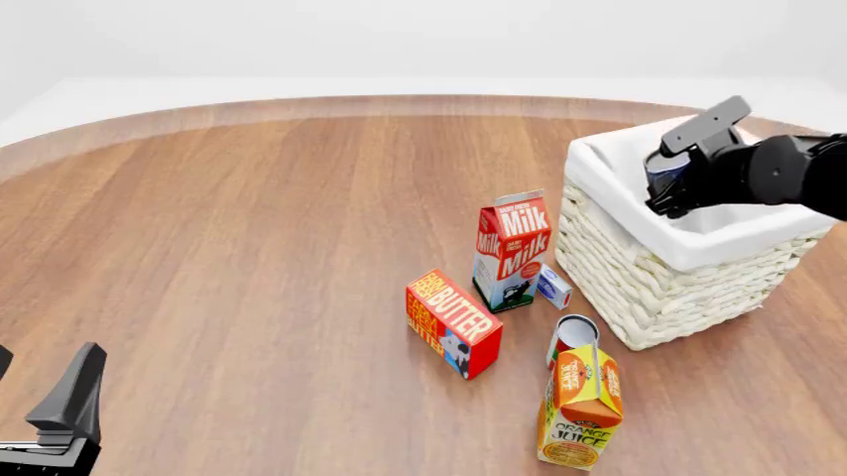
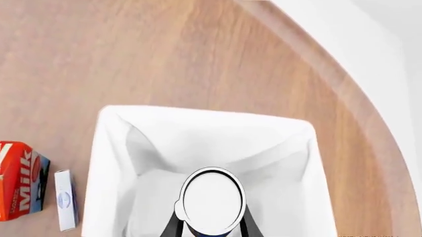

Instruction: Pick up the alphabet soup, and put it in the basket.

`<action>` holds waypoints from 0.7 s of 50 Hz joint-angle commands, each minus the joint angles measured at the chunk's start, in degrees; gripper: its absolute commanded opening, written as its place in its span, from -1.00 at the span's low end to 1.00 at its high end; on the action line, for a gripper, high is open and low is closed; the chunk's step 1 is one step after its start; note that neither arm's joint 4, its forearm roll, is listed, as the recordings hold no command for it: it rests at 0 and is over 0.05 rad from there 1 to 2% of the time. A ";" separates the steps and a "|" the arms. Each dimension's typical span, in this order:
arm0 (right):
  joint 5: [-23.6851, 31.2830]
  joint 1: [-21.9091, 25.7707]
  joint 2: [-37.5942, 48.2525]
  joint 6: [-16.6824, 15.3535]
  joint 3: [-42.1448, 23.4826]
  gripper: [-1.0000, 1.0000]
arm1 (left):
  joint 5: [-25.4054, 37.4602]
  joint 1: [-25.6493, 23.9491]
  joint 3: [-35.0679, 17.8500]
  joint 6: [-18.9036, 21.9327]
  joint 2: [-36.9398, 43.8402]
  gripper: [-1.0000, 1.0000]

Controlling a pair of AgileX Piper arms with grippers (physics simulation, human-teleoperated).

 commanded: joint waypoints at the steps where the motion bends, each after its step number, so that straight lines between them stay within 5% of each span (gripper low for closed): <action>1: -0.64 -0.35 1.01 0.95 -0.21 -1.00 | 0.00 0.00 0.00 0.00 0.00 1.00; 14: 0.23 -0.40 0.68 1.46 -0.77 -1.00 | 0.00 0.00 0.00 0.00 0.00 1.00; 15: 0.15 -0.61 0.57 1.41 -0.97 1.00 | 0.00 0.00 0.00 0.00 0.00 1.00; 35: 0.24 -0.47 -0.51 2.64 -1.18 1.00 | 0.00 0.00 0.00 0.00 0.00 1.00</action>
